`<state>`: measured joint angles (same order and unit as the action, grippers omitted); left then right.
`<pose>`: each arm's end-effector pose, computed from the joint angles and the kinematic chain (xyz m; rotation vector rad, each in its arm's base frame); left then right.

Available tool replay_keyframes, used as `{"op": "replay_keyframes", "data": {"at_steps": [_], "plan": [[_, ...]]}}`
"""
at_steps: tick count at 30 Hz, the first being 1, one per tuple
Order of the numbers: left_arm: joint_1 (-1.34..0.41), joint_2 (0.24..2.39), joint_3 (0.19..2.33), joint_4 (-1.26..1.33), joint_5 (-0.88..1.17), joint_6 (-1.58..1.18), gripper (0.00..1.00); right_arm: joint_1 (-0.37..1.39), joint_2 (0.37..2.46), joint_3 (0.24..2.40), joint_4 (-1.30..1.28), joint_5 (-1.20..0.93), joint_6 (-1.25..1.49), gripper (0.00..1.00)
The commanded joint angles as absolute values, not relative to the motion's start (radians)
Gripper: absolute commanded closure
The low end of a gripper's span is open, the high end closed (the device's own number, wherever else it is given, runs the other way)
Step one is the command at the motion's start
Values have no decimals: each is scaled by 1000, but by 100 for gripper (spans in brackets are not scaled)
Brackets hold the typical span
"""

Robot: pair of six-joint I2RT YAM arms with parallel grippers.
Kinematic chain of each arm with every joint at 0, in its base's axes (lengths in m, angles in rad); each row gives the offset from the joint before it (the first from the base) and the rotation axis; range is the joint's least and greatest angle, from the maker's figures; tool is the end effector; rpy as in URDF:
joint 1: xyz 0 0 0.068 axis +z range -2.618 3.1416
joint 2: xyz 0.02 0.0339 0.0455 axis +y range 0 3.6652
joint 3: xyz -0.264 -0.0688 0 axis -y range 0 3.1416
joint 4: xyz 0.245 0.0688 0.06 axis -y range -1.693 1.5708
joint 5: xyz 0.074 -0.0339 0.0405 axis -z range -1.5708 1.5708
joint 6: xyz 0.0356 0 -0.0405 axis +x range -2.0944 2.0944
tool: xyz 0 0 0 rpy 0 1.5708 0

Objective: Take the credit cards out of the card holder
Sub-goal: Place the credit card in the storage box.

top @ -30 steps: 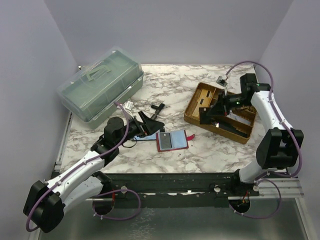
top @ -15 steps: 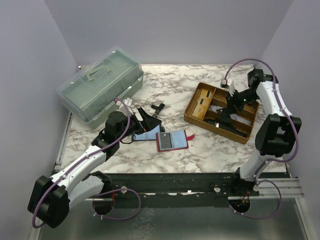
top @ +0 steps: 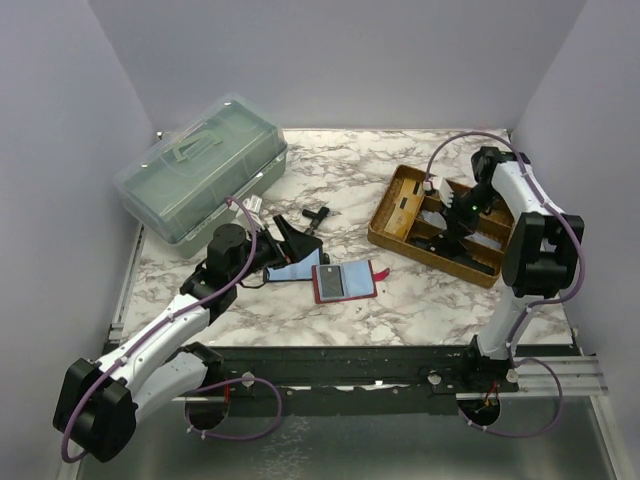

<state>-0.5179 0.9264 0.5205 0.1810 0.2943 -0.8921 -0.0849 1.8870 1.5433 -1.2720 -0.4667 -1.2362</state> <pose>0.1822 -0.1157 0.2588 -0.1371 1.9700 -1.2344 0.3483 -0.0136 0.2327 -1.5305 2.3861 0.5711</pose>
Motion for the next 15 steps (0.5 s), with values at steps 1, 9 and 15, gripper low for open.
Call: {"op": "replay_keyframes", "data": {"at_steps": [1, 9, 15], "plan": [[-511, 921, 539, 159, 285, -887, 4, -51, 1912, 1510, -1262, -412, -1266, 96], [-512, 931, 568, 154, 332, -869, 4, -37, 1878, 1490, -1077, -325, -1108, 82], [-512, 949, 625, 124, 335, -830, 3, -37, 1803, 1541, -1038, -329, -970, 73]]}}
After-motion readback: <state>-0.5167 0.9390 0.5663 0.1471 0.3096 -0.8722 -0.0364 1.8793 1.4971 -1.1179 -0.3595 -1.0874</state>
